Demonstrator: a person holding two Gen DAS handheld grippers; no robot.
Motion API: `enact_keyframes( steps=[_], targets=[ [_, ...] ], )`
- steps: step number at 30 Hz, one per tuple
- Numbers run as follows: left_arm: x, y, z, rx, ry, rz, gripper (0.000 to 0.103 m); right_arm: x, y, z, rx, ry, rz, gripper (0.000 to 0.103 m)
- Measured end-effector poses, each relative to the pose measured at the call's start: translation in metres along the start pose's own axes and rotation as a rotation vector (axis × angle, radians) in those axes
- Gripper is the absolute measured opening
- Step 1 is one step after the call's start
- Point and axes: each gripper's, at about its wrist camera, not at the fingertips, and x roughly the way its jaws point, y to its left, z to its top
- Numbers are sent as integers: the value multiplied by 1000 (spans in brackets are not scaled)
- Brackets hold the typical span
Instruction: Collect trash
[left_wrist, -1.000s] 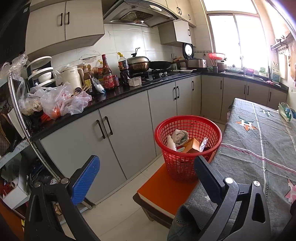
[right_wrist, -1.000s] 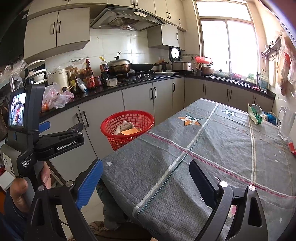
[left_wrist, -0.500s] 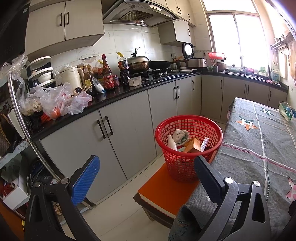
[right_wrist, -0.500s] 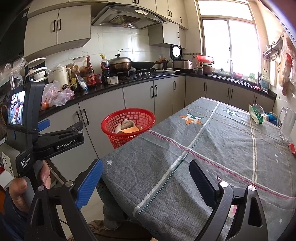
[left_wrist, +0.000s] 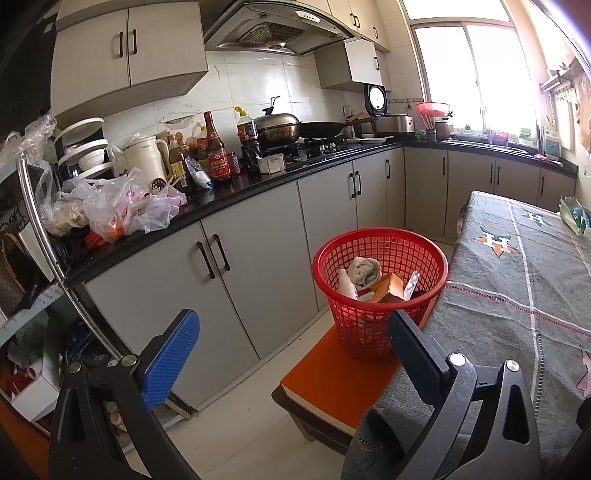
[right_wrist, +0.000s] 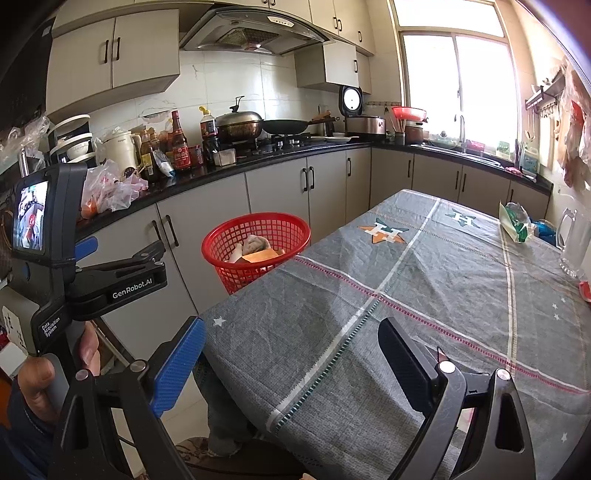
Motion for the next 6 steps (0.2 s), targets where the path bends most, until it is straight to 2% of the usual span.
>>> enact_keyframes(
  steps=[4,6],
  targets=[
    [-4,-6,1,22,-28,31,101,3,-9,-2,31,12,11,97],
    [-5,-16,5,48,-31,19,101,6,-23,-2,72,23,12,97]
  ],
)
